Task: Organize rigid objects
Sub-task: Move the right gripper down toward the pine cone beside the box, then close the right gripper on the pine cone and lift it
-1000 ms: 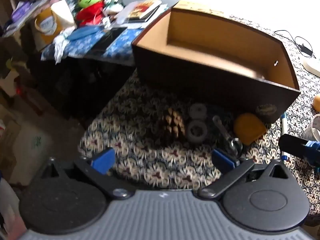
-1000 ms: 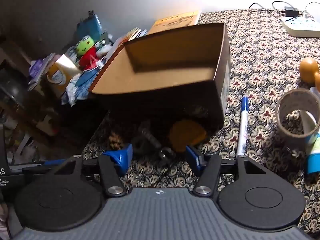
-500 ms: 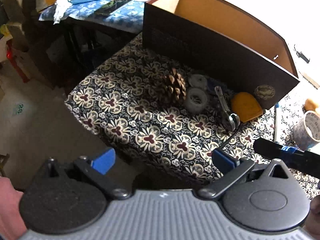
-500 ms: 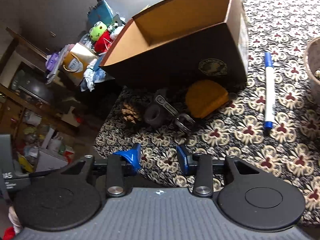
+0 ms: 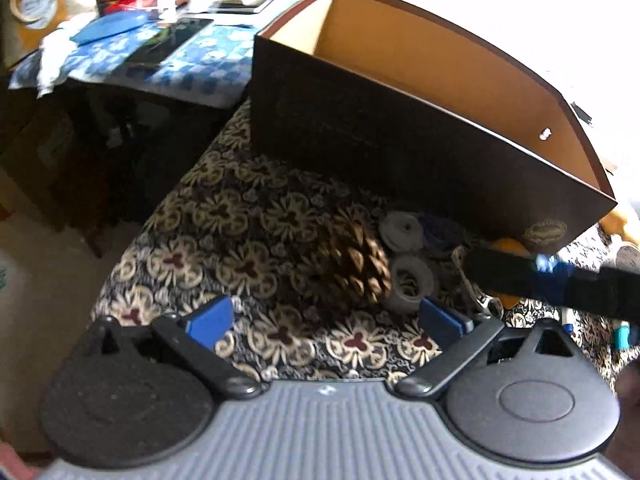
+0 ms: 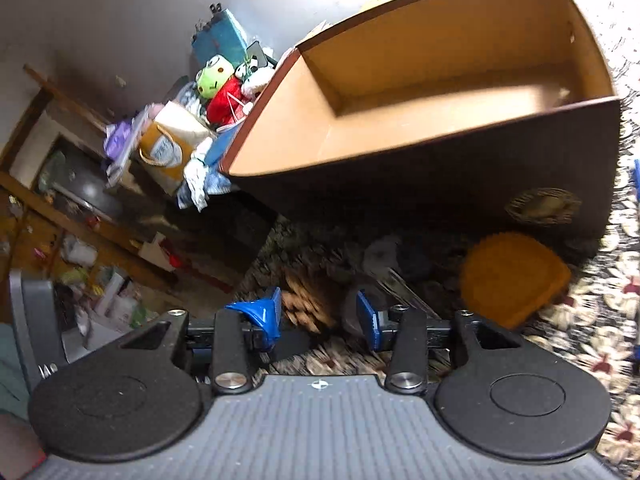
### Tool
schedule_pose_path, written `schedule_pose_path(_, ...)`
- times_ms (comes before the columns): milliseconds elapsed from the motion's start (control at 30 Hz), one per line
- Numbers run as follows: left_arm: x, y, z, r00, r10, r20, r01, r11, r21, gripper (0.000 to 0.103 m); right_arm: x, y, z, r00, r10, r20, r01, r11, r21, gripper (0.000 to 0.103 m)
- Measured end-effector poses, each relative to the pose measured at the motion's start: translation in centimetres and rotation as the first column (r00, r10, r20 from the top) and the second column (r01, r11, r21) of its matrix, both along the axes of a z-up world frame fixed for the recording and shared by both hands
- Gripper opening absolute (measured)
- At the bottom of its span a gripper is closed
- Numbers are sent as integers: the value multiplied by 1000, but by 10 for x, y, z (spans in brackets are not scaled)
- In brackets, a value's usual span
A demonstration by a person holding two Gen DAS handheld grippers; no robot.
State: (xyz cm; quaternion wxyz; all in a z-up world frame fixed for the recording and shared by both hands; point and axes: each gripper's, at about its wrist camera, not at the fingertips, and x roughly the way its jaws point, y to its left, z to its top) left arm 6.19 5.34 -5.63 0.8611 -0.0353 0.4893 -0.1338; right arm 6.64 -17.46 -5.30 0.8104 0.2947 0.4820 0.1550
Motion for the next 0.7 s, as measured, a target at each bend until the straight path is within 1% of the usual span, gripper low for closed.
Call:
schedule_pose_path(67, 3, 0, -1, 998, -56, 3, 56, 998, -6, 98, 4, 5, -5, 1000, 2, -4, -1, 1000, 15, 26)
schedule_pose_path(100, 5, -1, -1, 996, -89, 11, 89, 996, 2, 96, 6, 9, -6, 1000, 7, -1, -7, 1000, 20, 26)
schedule_pose_path(133, 7, -2, -1, 992, -124, 9, 124, 992, 5, 88, 8, 12, -9, 1000, 15, -6, -15, 1000, 21, 27)
schedule_pose_path(167, 8, -3, -2, 988, -155, 2, 155, 988, -2, 83, 10, 16, -8, 1000, 26, 2, -26, 999, 35, 27)
schedule_pose_path(200, 11, -6, -2, 983, -185, -1, 185, 983, -3, 75, 12, 20, -8, 999, 36, 4, -36, 999, 36, 27)
schedule_pose_path(233, 13, -7, -3, 979, -205, -10, 205, 979, -10, 73, 17, 27, -5, 999, 41, 16, -41, 999, 32, 27)
schedule_pose_path(300, 19, -8, -9, 975, -219, -26, 218, 976, -22, 72, 22, 36, -6, 998, 55, 16, -55, 999, -2, 27)
schedule_pose_path(367, 26, -10, -14, 968, -246, -45, 245, 969, -41, 66, 26, 44, -6, 996, 83, 16, -83, 996, -44, 27)
schedule_pose_path(433, 32, -11, -20, 958, -280, -68, 277, 960, -47, 49, 28, 50, -9, 994, 108, 6, -107, 990, -93, 27)
schedule_pose_path(467, 34, -12, -23, 953, -292, -80, 288, 956, -55, 48, 31, 54, -10, 994, 113, -2, -112, 987, -117, 27)
schedule_pose_path(600, 36, -10, -24, 949, -309, -67, 305, 950, -69, 48, 38, 60, -20, 992, 113, -56, -121, 981, -150, 27)
schedule_pose_path(700, 38, -9, -24, 945, -322, -63, 318, 946, -64, 47, 41, 59, -19, 994, 98, -39, -103, 986, -134, 24)
